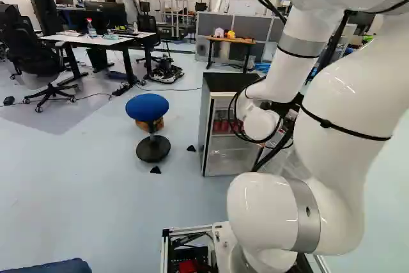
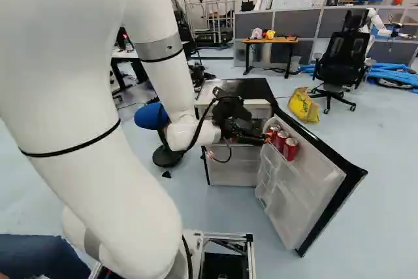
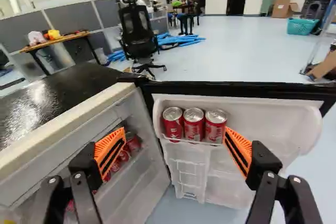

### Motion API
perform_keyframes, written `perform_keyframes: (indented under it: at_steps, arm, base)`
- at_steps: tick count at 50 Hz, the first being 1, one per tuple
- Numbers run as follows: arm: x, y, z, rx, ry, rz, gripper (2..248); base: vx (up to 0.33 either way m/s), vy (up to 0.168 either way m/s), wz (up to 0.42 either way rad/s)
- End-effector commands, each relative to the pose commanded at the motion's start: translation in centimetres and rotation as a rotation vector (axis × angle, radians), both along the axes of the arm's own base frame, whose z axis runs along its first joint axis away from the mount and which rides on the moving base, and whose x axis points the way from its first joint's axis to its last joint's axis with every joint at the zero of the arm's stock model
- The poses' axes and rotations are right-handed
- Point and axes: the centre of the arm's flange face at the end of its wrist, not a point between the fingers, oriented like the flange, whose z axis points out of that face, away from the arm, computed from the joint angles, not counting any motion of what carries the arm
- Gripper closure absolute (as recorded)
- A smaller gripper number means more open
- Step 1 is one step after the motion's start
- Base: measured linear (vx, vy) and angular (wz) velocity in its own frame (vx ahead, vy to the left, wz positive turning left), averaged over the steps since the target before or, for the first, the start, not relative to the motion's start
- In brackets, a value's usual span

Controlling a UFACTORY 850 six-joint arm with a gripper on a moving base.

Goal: Grab a drink from the fridge

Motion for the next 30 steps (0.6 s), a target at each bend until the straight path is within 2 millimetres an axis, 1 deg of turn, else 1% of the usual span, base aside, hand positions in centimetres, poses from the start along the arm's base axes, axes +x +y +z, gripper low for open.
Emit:
perform_keyframes:
  at_steps: [25, 30]
  arm:
    - [1.4, 1.6, 0.0, -0.033, 0.029, 0.261, 3]
    - [1.7, 1.9, -0.2, -0.037, 0.041, 0.313, 3]
  base:
    - [0.000, 0.000, 0.000]
    - [0.000, 0.000, 0.000]
